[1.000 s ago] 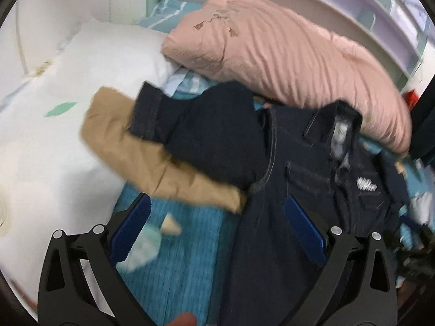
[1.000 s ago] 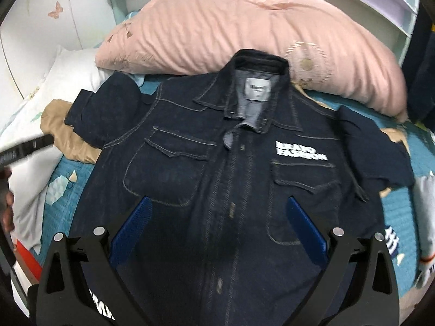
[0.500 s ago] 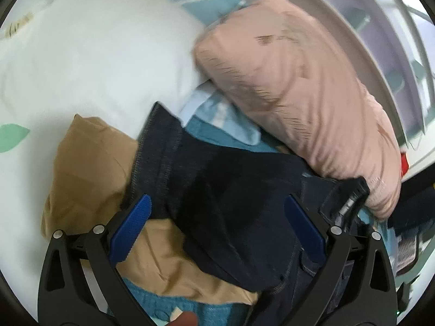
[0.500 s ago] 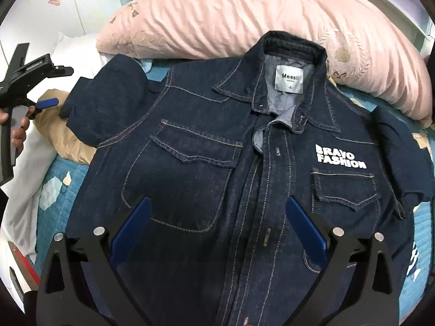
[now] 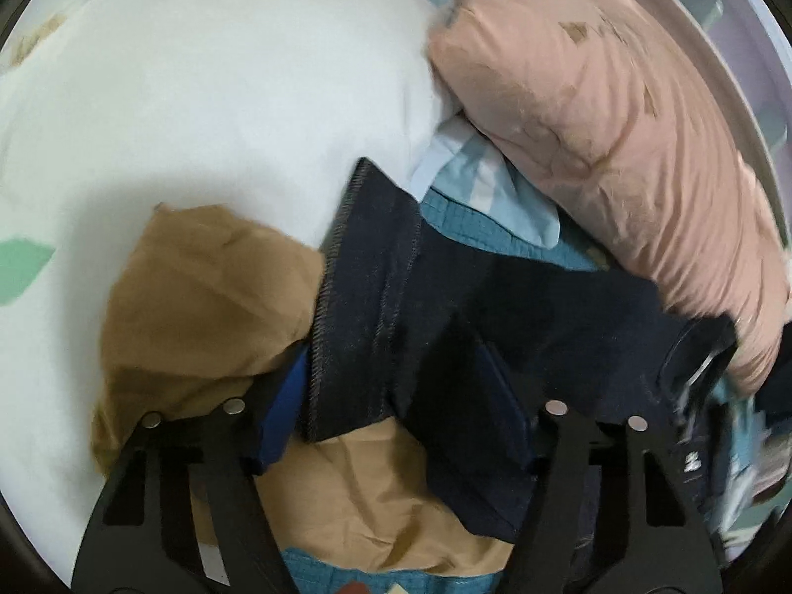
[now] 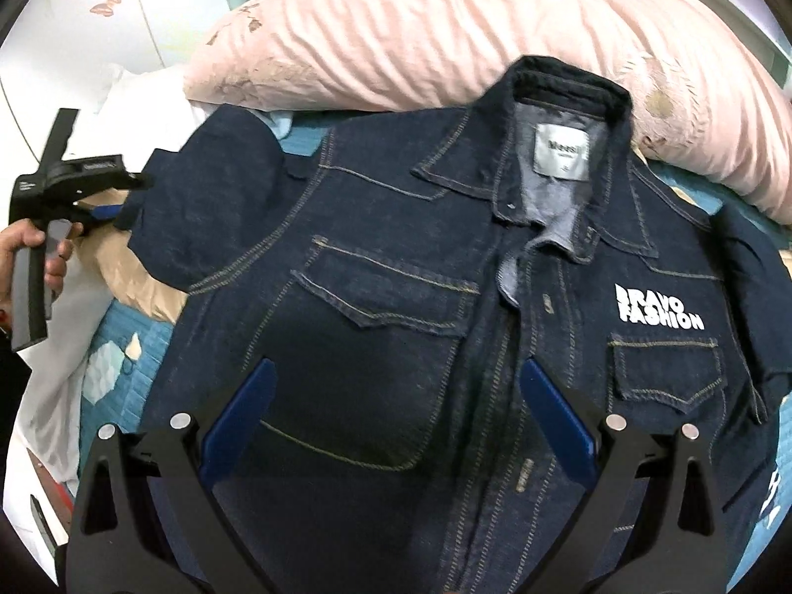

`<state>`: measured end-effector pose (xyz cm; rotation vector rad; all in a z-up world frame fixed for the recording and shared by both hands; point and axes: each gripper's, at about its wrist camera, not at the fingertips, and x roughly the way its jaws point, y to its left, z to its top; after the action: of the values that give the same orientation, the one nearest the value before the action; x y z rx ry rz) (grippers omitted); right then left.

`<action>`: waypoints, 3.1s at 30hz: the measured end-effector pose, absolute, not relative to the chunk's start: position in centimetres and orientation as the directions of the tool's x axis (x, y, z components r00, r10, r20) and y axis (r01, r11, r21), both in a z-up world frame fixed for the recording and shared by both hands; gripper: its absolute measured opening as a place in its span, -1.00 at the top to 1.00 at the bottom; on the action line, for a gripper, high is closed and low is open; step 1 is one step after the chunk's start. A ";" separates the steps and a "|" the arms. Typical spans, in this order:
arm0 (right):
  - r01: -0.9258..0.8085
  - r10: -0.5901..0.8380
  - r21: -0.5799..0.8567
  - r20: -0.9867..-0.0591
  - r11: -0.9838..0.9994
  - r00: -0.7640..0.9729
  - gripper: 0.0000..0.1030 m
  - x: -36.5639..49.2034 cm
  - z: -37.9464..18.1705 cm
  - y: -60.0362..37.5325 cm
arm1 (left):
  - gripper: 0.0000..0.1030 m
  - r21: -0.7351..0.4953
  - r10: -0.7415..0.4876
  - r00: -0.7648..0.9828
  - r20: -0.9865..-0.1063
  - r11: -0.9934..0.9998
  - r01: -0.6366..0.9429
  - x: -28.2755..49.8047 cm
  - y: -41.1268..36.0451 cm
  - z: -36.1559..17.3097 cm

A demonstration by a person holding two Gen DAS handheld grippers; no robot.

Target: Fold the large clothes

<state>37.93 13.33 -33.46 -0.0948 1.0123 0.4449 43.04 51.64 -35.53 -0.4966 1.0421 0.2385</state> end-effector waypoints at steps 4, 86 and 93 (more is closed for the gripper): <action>-0.428 0.353 0.148 -0.820 0.892 0.452 -0.85 38.0 -33.1 14.7 | 0.85 -0.232 -0.034 0.426 -0.904 0.877 -0.421 43.7 51.6 -37.2; -0.095 0.372 0.391 -0.731 0.915 0.572 0.67 34.5 -35.3 -18.1 | -0.58 -0.192 -0.253 0.370 -0.894 0.962 0.194 47.2 -4.7 -40.1; 0.117 0.237 0.420 -0.696 0.900 0.678 0.40 35.2 -33.7 -25.8 | -0.69 -0.038 -0.140 0.458 -0.878 0.974 0.226 46.3 -6.6 -42.3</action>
<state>35.25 -25.83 -33.73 0.4597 0.8308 0.0696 46.32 -6.64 -42.28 0.0882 1.0724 -0.2256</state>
